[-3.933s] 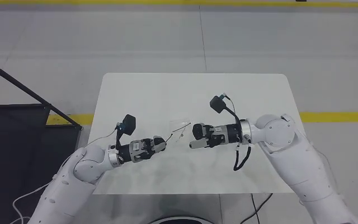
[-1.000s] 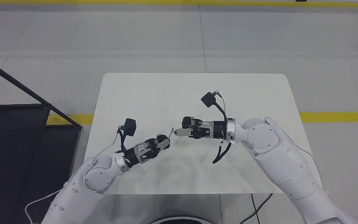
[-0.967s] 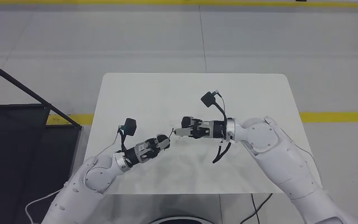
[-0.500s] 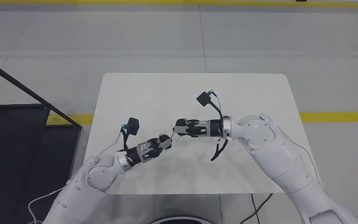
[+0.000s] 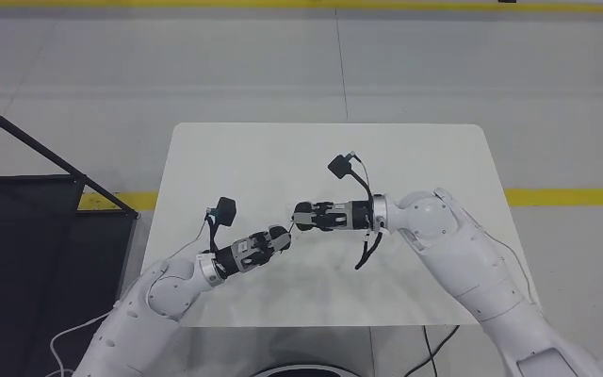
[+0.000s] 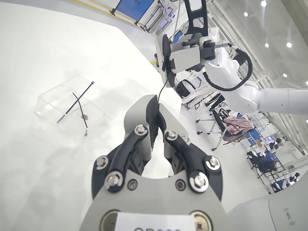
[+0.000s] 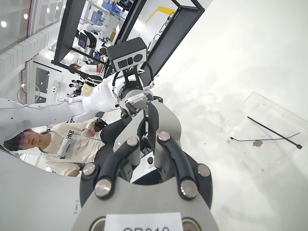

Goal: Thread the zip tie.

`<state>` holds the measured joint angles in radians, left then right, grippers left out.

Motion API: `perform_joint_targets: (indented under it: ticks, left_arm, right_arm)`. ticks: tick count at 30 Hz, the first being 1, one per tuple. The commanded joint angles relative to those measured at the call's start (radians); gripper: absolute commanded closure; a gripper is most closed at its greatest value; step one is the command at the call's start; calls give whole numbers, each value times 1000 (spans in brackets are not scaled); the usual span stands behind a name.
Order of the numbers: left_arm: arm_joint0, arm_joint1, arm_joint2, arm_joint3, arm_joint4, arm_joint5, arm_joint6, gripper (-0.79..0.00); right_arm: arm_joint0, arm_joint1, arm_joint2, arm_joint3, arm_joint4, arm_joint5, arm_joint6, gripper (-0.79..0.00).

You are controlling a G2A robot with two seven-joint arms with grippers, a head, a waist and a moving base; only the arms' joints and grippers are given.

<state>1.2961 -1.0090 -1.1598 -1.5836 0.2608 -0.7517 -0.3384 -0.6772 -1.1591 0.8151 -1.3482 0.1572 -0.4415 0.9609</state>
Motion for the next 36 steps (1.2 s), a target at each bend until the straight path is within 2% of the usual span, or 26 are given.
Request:
perform_joint_targets:
  ticks: [1, 4, 5, 7, 8, 9, 16, 20, 23, 24, 26, 36]
  left_arm:
    - [-1, -1, 1, 3, -1, -3, -3, 0]
    - [-3, -2, 3, 8, -8, -9, -16, -6]
    - [-3, -2, 3, 10, -13, -8, -20, -166]
    - [-4, -2, 2, 11, -21, -7, -24, -573]
    - [-4, -2, 1, 12, -24, -8, -27, -702]
    - [-4, -2, -1, 13, -27, -9, -27, -785]
    - [6, -1, -25, 11, -29, -16, -22, -770]
    - [12, 0, -36, 12, -32, -38, -18, -705]
    - [13, 0, -38, 13, -25, -57, -23, -573]
    - [13, 0, -37, 12, -22, -60, -24, -459]
    - [12, -1, -34, 13, -18, -67, -24, -388]
    - [-1, -8, -20, 28, -7, -78, -19, -345]
  right_arm:
    - [2, -2, -1, 3, 0, 0, 3, 0]
    - [6, -5, 0, 7, -1, 0, 3, 0]
    - [7, -5, 0, 7, -2, 1, 3, 0]
    - [9, -6, 2, 6, -5, 4, 5, 0]
    - [9, -7, 3, 5, -7, 6, 7, 0]
    - [10, -7, 4, 2, -12, 8, 11, 0]
    - [15, -4, 15, -12, -24, 28, 59, 0]
    - [22, -4, 15, -17, -19, 38, 98, 0]
    - [29, -6, 13, -24, -20, 49, 113, 0]
    - [30, -7, 10, -26, -15, 51, 119, 0]
    - [34, -10, 7, -25, -9, 54, 125, 0]
    - [53, -23, -14, -10, -4, 59, 142, 0]
